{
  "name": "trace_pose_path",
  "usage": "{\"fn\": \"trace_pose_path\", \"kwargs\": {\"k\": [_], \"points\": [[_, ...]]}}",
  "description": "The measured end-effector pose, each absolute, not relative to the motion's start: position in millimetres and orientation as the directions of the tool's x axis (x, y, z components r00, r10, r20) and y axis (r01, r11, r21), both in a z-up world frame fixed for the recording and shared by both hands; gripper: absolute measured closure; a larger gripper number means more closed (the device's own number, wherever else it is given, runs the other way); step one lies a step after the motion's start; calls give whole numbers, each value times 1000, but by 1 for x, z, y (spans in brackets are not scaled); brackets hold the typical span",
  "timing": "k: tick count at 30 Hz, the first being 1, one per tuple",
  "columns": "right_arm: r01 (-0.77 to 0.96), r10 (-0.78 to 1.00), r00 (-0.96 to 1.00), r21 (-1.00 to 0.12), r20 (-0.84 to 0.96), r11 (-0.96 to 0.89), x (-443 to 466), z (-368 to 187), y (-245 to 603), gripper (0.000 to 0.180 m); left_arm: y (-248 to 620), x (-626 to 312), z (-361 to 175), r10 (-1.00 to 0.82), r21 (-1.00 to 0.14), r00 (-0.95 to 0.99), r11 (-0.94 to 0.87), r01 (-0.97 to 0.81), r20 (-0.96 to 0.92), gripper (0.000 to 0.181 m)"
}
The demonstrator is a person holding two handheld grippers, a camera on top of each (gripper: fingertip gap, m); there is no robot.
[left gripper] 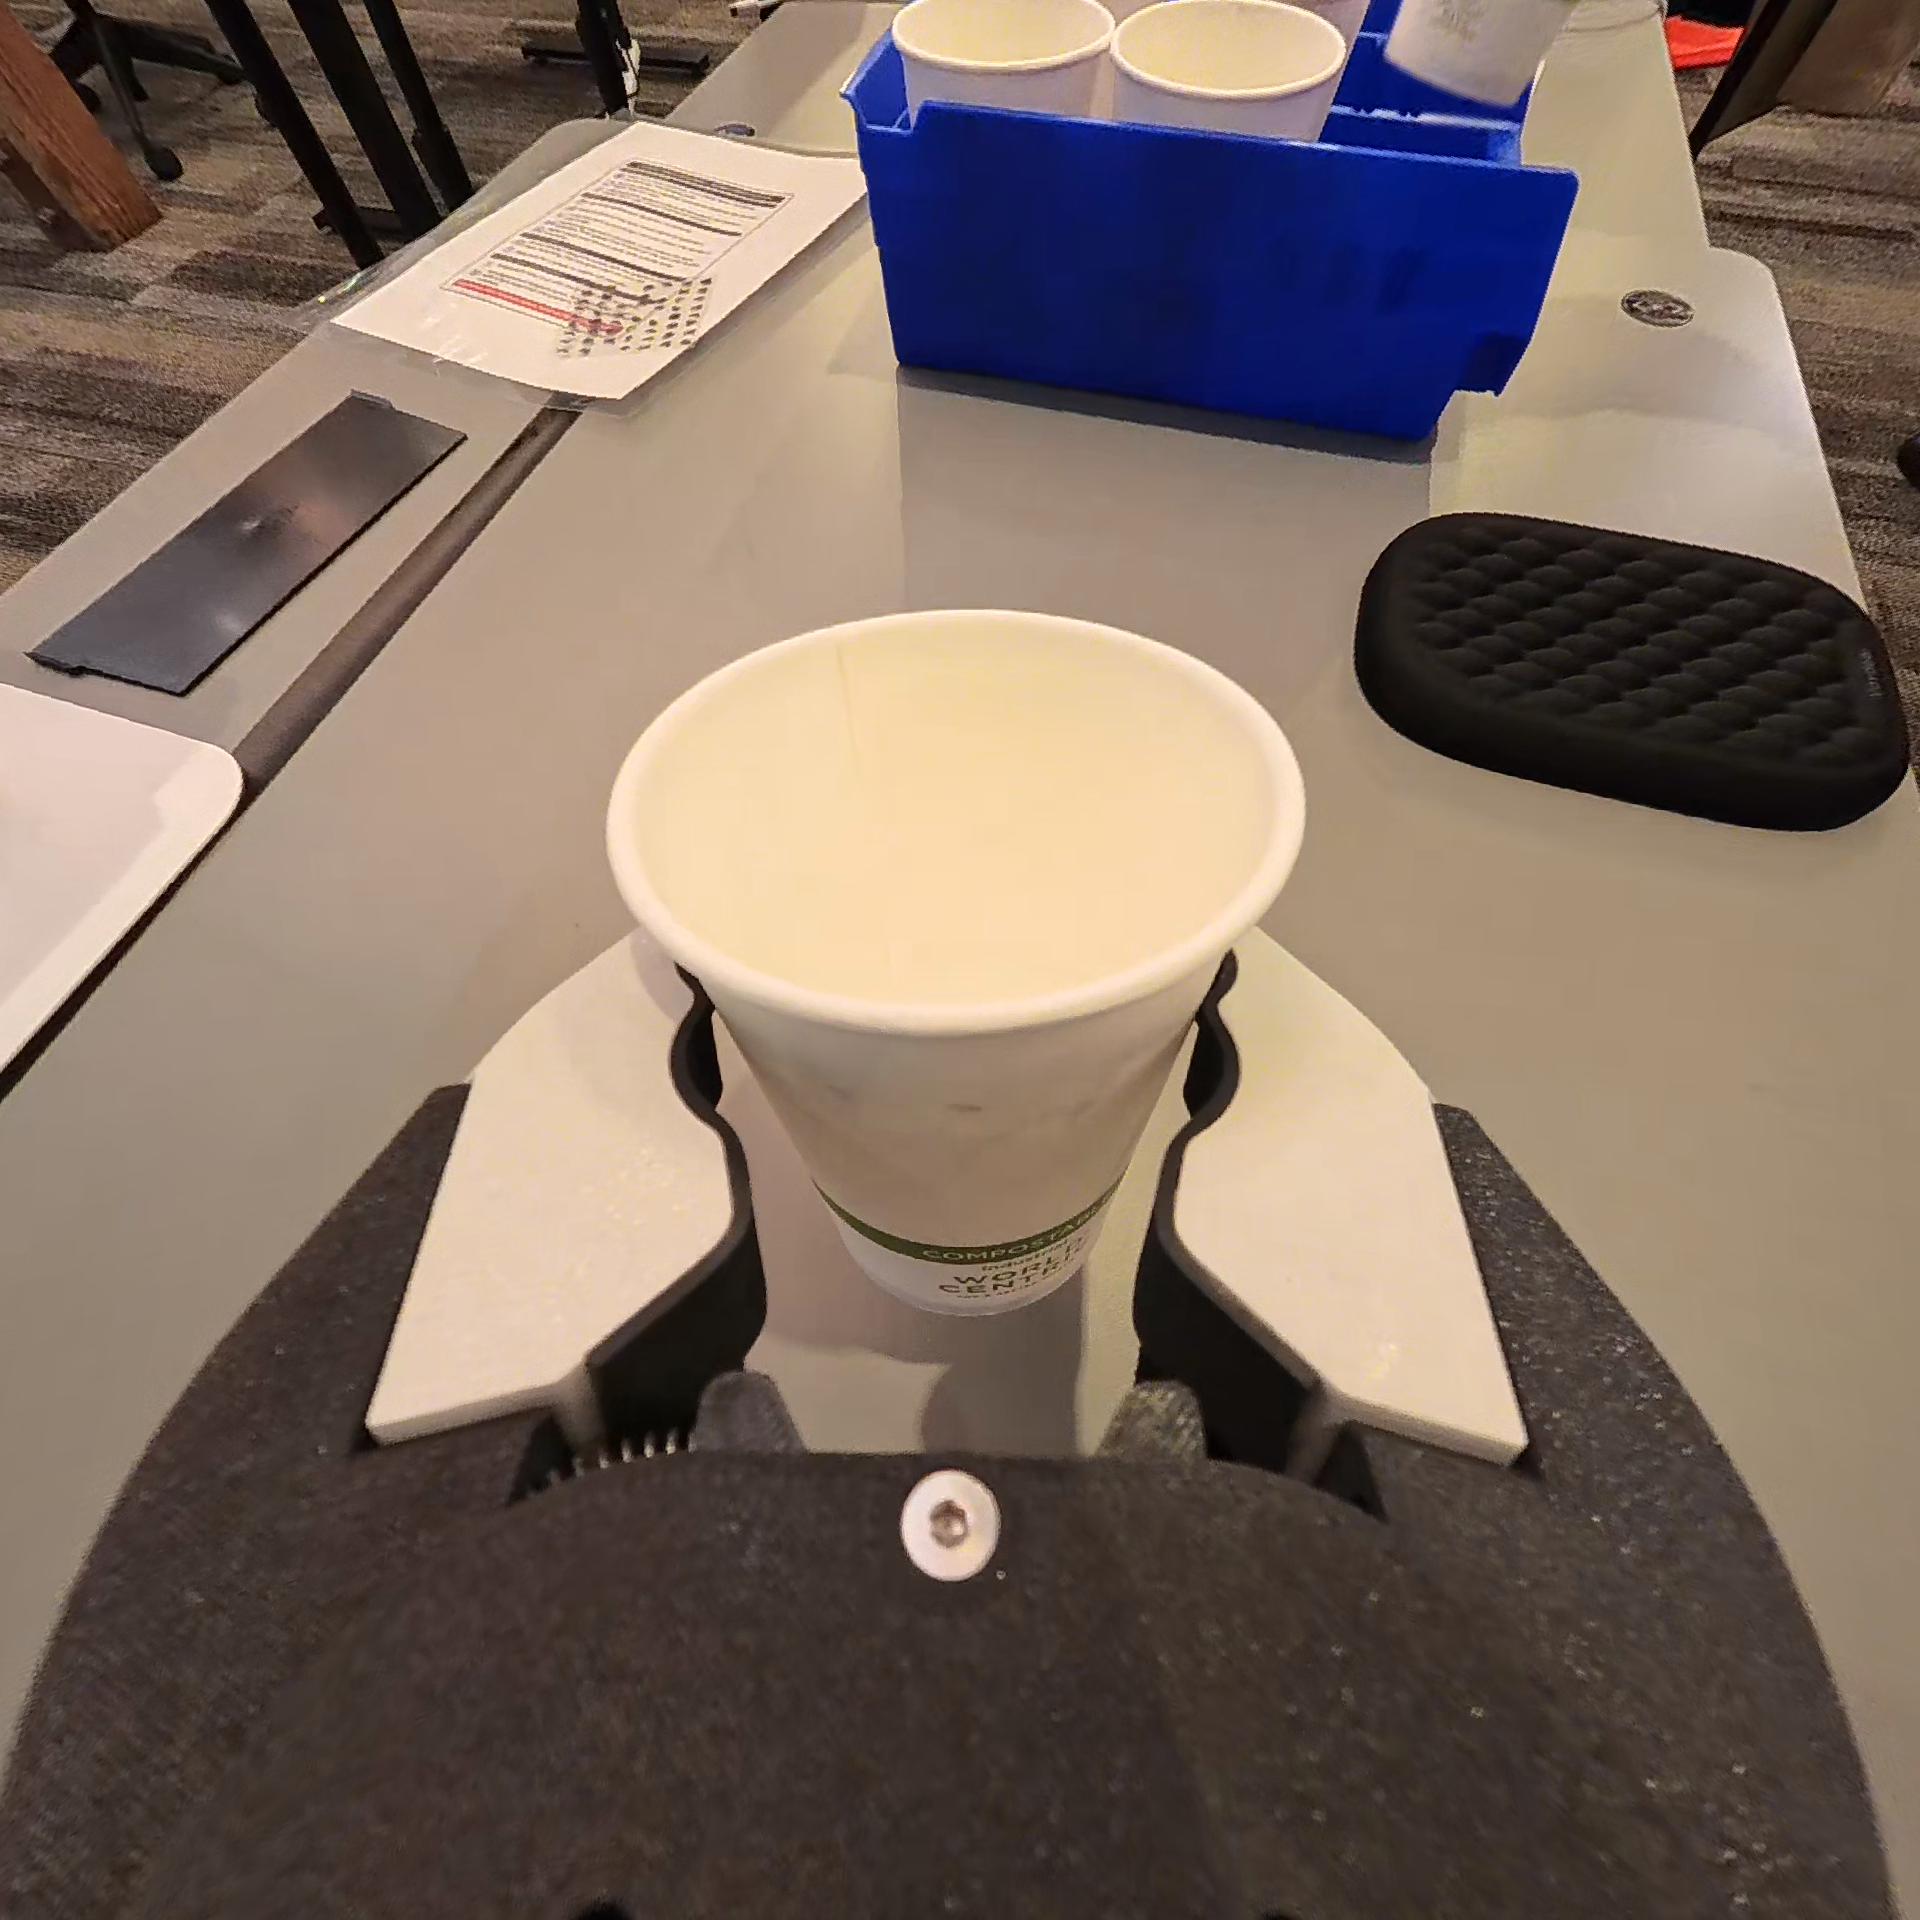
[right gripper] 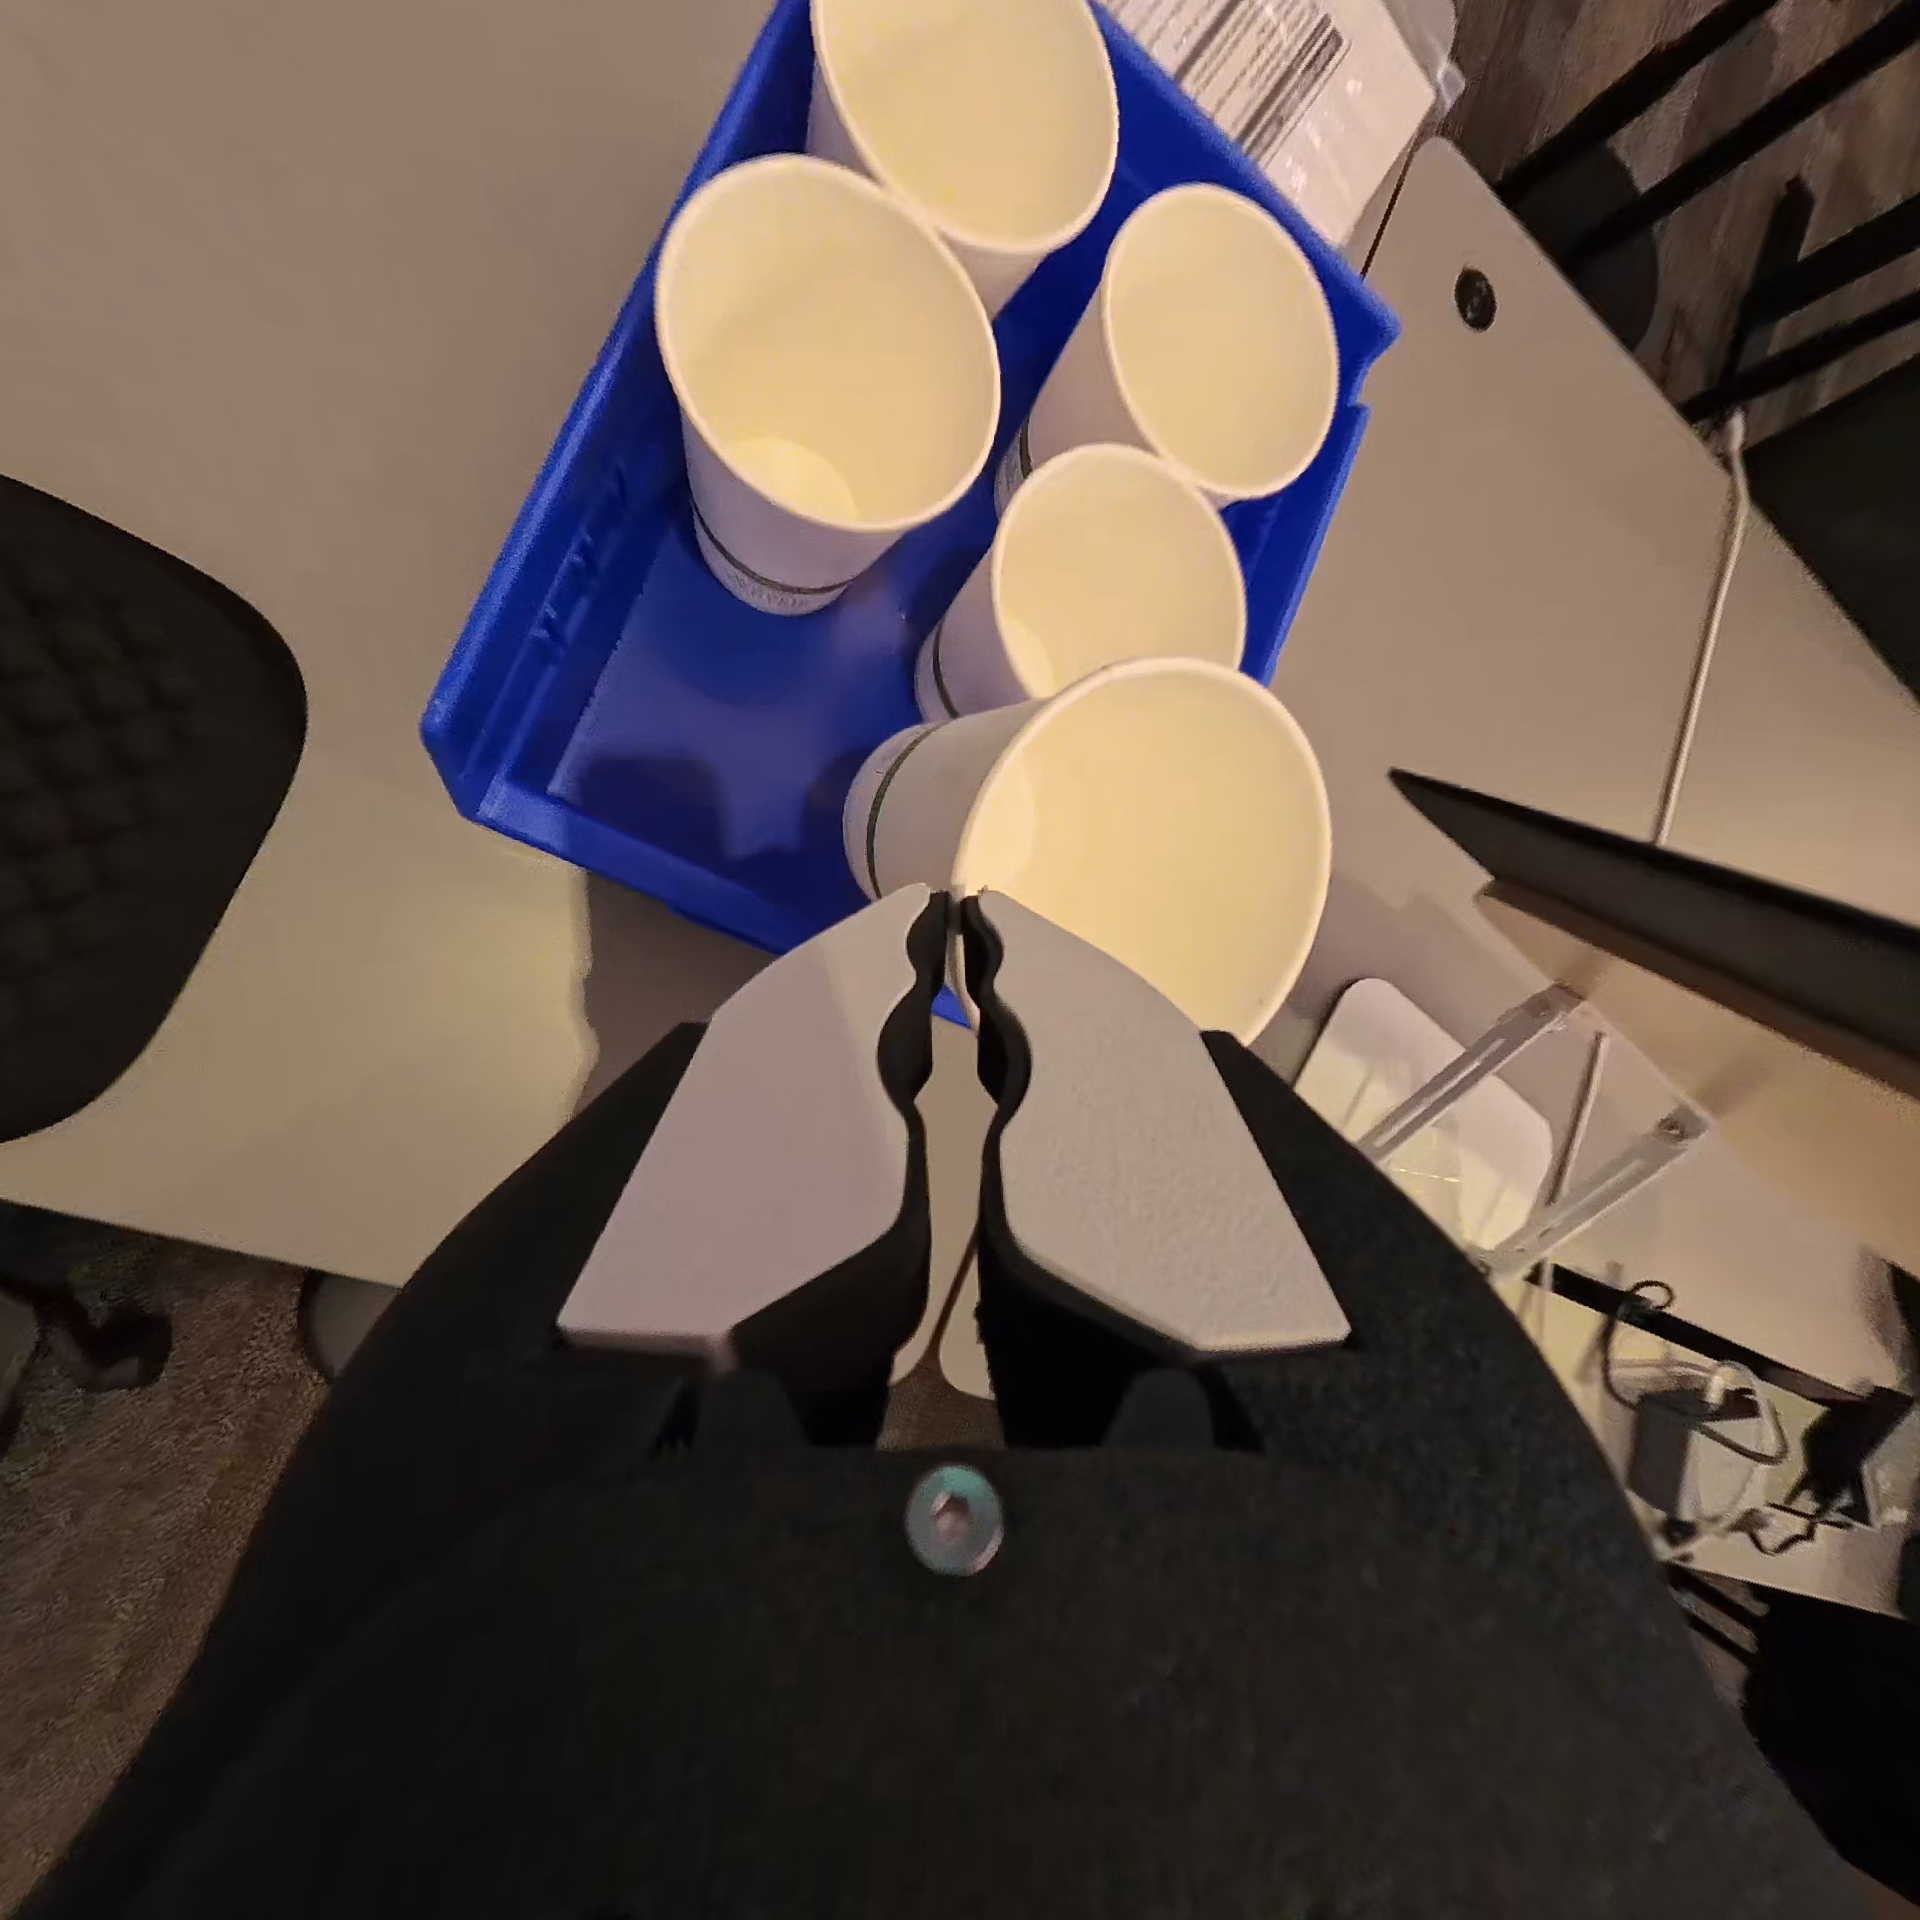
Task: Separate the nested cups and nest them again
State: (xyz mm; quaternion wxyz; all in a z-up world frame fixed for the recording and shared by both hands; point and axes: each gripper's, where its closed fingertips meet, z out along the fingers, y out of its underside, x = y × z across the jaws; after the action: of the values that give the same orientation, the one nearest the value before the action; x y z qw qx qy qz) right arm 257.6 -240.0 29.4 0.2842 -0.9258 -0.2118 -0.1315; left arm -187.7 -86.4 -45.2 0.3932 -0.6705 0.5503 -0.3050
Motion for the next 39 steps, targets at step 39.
{"fn": "trace_pose_path", "kwargs": {"k": [39], "points": [[522, 372, 812, -277, 450, -807, 271, -30, -221, 160, -94, -184, -48, -983, -858, 184, -79, -508, -18, 92]]}}
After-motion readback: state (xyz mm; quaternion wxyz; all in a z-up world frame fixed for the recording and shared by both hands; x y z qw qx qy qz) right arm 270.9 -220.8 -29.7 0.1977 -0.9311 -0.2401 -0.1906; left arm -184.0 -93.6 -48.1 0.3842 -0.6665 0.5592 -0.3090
